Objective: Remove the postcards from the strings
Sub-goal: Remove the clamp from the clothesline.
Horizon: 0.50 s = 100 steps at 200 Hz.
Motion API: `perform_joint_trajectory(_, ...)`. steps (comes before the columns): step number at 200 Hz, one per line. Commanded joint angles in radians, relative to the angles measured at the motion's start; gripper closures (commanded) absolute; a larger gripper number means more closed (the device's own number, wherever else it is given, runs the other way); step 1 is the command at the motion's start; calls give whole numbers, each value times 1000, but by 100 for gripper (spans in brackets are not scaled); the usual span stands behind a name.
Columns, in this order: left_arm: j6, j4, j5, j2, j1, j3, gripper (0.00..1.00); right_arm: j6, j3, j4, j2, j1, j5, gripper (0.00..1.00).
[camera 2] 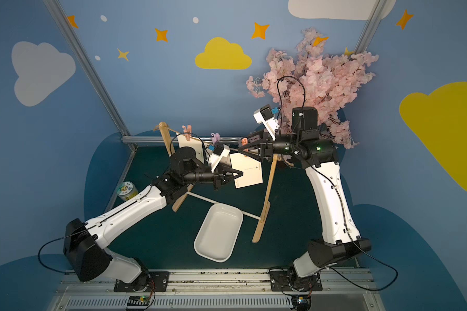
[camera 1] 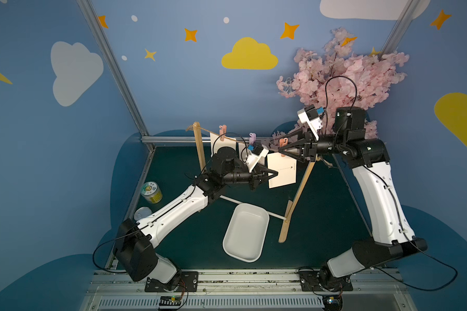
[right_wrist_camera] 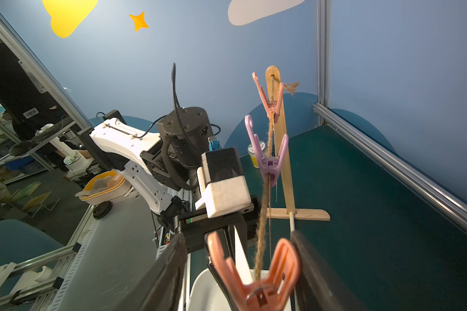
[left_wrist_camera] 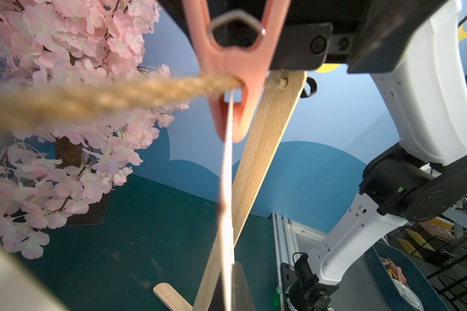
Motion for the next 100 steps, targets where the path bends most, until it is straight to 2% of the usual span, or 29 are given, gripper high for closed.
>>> perform_joint_trajectory(1, 6, -10, 23, 10, 5, 28, 97, 2, 26, 13, 10, 2, -38, 37)
perform_joint_trajectory(100, 7, -20, 34, 20, 3, 38, 97, 10, 31, 26, 25, 11, -54, 49)
